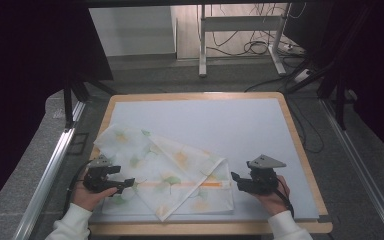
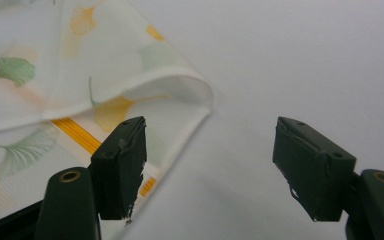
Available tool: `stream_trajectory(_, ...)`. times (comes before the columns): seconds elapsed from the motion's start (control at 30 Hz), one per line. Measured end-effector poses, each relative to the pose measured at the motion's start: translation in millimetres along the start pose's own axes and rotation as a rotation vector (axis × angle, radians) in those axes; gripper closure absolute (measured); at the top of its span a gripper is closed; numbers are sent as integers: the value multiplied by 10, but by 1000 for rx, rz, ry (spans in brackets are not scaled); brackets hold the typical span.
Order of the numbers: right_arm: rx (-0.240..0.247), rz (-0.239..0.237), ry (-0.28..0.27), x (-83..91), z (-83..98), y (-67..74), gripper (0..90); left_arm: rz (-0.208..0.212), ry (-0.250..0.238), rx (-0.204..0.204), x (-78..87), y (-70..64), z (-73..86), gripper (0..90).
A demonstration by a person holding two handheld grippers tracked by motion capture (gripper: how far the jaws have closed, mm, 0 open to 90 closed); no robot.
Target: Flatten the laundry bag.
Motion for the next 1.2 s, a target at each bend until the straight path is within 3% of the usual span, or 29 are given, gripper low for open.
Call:
stream_trajectory(0.33, 25, -96, 38, -43, -369, 303, 302, 4, 20, -22, -36, -9, 20, 179)
stream_trajectory(0.43, 48, -117, 22, -52, -439, 406, 314, 0, 27, -32, -48, -15, 26, 179)
stream_trajectory(0.87, 80, -221, 42, -137, -469, 732, 358, -9, 0, -18, -20, -3, 10, 181)
stream_trajectory(1.2, 159, -311, 99, -389, -512, 1232, 387, 0, -9, -20, -14, 10, 2, 185)
Point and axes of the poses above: each handheld gripper's, and its own axes: x roughly backward along the jaws, z roughly out of its underside, y roughly to its left, the point moved 2 cm from there along -x, roughly forward along the jaws, and after that the axes turned 4 degrees about z, right-handed, at the moved point
